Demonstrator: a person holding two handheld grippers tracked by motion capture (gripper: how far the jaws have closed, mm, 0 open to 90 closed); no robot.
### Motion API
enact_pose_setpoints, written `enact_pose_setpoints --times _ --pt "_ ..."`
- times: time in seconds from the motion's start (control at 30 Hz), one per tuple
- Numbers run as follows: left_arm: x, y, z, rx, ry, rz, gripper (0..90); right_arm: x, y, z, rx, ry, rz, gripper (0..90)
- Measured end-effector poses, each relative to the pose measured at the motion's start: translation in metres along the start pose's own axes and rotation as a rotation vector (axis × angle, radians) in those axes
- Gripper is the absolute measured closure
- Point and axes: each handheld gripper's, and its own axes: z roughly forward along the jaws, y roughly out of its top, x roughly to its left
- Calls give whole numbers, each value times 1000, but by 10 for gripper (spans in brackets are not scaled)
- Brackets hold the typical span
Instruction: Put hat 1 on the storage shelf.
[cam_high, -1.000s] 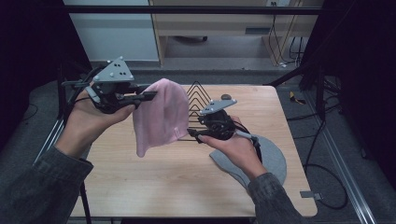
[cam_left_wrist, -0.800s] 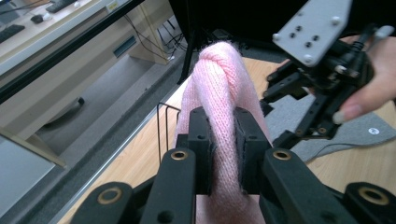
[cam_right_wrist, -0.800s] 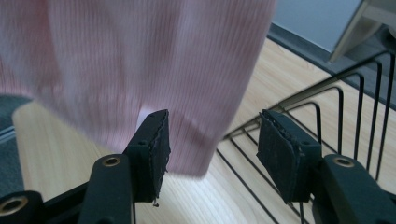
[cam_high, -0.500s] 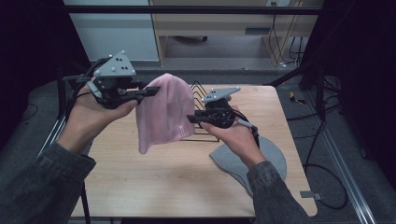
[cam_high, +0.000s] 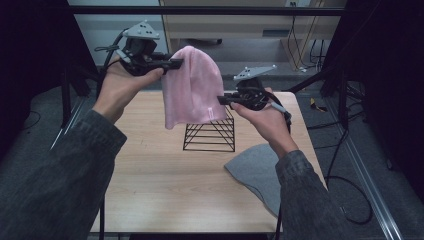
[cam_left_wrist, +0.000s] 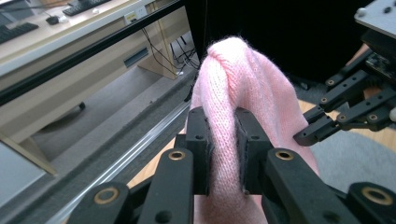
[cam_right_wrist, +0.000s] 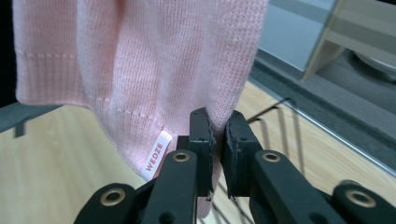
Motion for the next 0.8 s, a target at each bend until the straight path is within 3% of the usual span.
enact_pose_setpoints --times 0.27,0.47,0.8 --pt "10 5 40 -7 -1 -30 774 -26 -5 4 -4 -88 39 835" --pt "18 4 60 -11 -2 -42 773 -39 -9 6 -5 -118 55 836" --pt "23 -2 80 -25 1 -57 770 -43 -14 15 2 -148 56 836"
